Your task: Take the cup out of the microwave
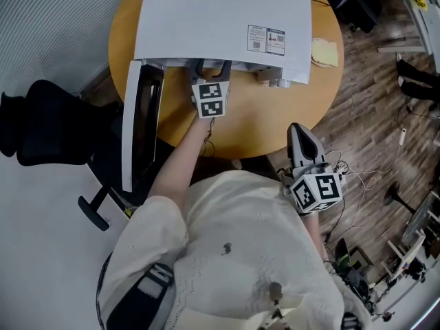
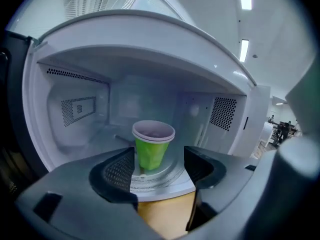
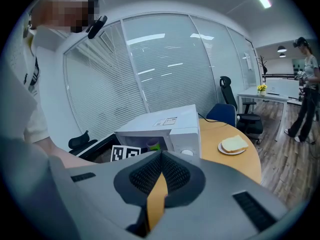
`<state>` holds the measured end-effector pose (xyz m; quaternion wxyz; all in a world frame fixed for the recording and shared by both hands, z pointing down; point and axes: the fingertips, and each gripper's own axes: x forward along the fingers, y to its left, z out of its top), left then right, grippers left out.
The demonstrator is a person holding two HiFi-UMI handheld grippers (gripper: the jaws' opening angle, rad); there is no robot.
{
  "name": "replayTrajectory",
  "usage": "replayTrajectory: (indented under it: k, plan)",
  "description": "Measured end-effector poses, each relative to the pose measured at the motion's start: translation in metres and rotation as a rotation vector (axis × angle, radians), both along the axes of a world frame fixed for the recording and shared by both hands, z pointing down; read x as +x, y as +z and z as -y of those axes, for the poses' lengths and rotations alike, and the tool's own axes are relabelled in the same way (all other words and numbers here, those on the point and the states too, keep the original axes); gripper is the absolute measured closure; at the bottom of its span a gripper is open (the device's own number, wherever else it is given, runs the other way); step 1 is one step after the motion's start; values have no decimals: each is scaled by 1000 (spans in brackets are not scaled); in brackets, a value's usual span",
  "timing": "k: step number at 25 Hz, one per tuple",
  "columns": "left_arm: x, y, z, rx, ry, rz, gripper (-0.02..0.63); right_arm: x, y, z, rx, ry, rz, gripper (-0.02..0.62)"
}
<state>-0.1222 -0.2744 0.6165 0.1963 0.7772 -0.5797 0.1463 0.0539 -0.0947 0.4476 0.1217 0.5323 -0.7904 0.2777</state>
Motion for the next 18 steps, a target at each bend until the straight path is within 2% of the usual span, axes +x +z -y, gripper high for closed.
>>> replayTrajectory:
  k: [10,18]
  plan:
    - [0,18,25,3,-4,50,278,0,9,-2,-18,7,-3,588]
    - [-3,27,37,2,-8,57,273,5,17,-9,-46,37,-8,588]
